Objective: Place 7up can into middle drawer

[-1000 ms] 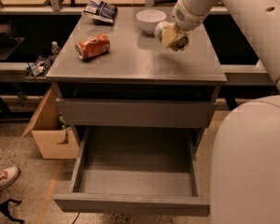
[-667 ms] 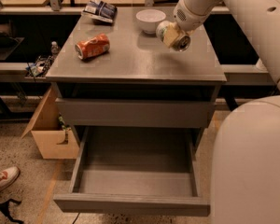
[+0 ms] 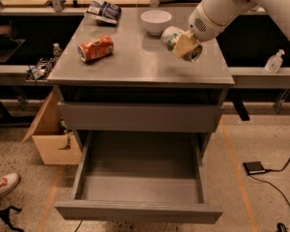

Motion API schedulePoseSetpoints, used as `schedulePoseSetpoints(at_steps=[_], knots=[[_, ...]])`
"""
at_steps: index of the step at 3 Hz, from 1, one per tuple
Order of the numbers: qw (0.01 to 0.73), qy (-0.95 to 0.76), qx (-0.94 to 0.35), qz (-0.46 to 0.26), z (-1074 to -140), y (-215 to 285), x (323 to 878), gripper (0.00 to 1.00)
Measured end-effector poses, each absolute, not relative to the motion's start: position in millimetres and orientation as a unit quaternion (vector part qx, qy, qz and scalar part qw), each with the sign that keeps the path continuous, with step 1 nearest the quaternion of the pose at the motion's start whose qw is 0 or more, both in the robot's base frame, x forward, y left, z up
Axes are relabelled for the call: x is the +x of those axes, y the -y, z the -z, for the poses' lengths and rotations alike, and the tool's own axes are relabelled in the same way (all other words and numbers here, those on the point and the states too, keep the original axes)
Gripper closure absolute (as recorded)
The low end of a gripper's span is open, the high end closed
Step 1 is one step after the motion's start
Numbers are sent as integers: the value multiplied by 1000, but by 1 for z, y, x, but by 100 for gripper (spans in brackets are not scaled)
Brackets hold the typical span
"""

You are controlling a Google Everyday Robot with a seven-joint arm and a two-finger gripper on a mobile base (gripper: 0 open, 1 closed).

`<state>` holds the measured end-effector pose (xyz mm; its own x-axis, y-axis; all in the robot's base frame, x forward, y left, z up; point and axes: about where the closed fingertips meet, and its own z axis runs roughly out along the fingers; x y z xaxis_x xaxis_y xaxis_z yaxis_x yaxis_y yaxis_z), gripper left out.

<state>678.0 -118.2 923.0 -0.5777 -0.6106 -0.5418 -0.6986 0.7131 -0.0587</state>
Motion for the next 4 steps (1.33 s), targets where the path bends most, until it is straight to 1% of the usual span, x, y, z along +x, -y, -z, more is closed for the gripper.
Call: schedulePoseSetpoints(at_steps=[1, 2, 3, 4], knots=[[260, -845, -456, -107, -916, 93, 617, 100], [207, -803, -545, -127, -884, 55, 554, 100], [203, -801, -547, -129, -881, 52, 555, 100], [188, -784, -574, -141, -852, 33, 548, 100]])
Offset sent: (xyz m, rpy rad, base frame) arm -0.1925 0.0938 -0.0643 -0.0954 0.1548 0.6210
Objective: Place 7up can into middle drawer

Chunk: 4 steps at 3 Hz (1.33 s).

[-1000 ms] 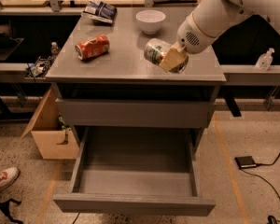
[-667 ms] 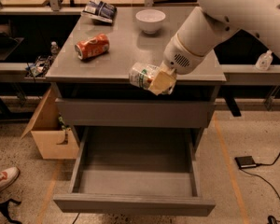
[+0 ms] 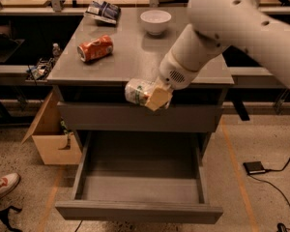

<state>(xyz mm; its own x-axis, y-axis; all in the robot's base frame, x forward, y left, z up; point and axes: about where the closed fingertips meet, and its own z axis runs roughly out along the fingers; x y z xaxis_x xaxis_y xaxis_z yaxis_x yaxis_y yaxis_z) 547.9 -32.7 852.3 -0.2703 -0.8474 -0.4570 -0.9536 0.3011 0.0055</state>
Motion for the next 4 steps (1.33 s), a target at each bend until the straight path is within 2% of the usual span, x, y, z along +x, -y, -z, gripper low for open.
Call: schedulePoseSetpoints(at_steps=[2, 3, 4], knots=[[147, -727, -643, -191, -729, -26, 525, 100], [171, -719, -635, -225, -667, -49, 524, 100], [170, -719, -635, -225, -667, -49, 524, 100]])
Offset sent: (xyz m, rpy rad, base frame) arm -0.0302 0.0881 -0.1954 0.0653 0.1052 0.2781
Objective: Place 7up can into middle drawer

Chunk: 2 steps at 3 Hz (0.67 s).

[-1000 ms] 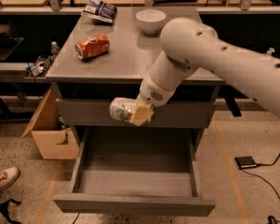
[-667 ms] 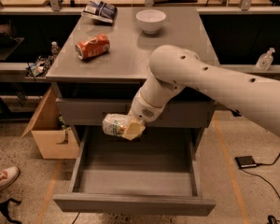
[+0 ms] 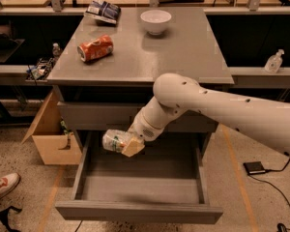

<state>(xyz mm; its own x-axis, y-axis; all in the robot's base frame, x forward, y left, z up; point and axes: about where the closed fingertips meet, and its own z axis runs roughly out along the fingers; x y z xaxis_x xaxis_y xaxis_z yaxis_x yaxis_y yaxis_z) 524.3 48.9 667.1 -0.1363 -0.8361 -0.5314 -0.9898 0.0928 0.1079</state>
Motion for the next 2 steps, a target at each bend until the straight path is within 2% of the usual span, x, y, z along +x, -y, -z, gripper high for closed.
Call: schedulePoseSetpoints(at_steps=[2], knots=[[154, -726, -617, -262, -613, -61, 529, 100]])
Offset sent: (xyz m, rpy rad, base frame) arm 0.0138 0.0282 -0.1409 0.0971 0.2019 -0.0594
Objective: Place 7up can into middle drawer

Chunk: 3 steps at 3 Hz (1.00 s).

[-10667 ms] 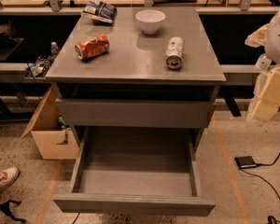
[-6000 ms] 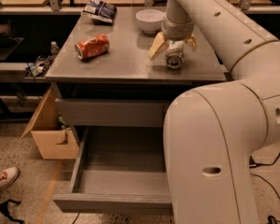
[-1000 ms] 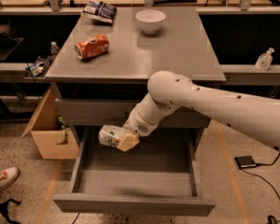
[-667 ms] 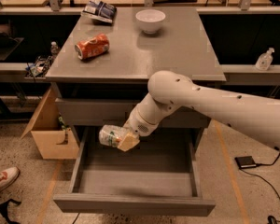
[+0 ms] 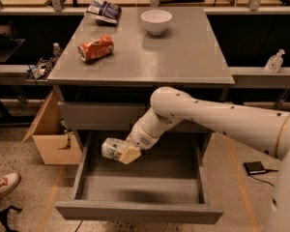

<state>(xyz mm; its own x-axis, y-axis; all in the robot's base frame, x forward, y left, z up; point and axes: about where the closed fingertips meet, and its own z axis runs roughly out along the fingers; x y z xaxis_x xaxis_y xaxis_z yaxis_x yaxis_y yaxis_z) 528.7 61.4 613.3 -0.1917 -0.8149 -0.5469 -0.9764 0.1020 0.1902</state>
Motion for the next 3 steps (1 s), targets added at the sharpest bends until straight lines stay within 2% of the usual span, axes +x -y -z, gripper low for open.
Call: schedulePoseSetpoints(at_steps=[1, 3], knots=[[153, -741, -594, -273, -559, -76, 531, 100], [191, -777, -550, -238, -484, -96, 543, 100]])
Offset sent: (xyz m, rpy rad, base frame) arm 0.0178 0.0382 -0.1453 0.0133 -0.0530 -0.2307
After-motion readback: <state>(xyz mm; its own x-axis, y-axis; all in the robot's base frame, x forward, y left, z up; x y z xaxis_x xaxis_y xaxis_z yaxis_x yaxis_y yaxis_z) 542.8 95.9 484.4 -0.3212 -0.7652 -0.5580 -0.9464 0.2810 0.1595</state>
